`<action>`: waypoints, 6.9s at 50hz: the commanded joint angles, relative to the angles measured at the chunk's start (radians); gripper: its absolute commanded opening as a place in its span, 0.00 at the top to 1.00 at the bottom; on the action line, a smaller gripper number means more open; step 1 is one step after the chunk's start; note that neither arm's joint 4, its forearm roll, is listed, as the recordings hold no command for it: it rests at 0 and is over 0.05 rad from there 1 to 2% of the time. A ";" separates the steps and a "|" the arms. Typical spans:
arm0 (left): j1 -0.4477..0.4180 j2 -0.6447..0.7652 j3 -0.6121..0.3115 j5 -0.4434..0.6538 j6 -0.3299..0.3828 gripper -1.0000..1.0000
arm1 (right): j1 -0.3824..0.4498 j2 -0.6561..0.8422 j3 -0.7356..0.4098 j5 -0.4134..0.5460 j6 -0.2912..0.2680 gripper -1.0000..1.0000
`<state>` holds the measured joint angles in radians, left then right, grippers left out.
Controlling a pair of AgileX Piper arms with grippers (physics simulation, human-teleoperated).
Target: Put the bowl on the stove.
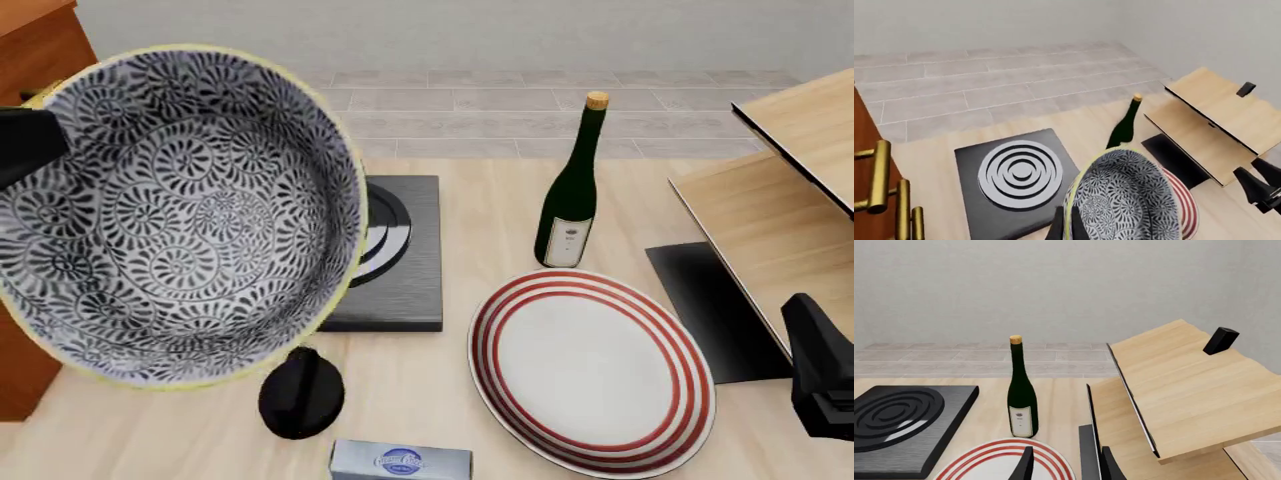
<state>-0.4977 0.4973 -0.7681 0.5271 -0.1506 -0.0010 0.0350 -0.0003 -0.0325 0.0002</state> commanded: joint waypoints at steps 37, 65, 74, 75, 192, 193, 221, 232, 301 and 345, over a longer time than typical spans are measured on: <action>0.221 0.398 -0.176 -0.160 -0.337 1.00 | 0.000 0.000 0.000 0.000 0.000 0.00; 0.219 0.524 -0.080 -0.316 -0.268 1.00 | 0.000 0.000 0.000 0.000 0.000 0.00; 0.175 0.510 -0.048 -0.322 -0.256 1.00 | 0.000 0.000 0.000 0.000 0.000 0.00; 0.176 0.506 -0.046 -0.321 -0.255 1.00 | 0.000 0.000 0.000 0.000 0.000 0.00; 0.284 0.768 -0.011 -0.577 -0.214 1.00 | 0.000 0.000 0.000 0.000 0.000 0.00; 0.287 0.762 -0.007 -0.586 -0.200 1.00 | 0.000 0.000 0.000 0.000 0.000 0.00; 0.268 0.792 0.017 -0.640 -0.155 1.00 | 0.000 0.000 0.000 0.000 0.000 0.00; 0.262 0.848 0.027 -0.661 -0.189 1.00 | 0.000 0.000 0.000 0.000 0.000 0.00; 0.291 1.001 0.054 -0.847 -0.198 1.00 | 0.000 0.000 0.000 0.000 0.000 0.00; 0.283 0.757 0.105 -0.775 -0.170 0.00 | 0.000 0.000 0.000 0.000 0.000 0.00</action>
<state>-0.2162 1.3200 -0.6651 -0.2801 -0.3225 -0.0010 0.0350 -0.0003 -0.0325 0.0002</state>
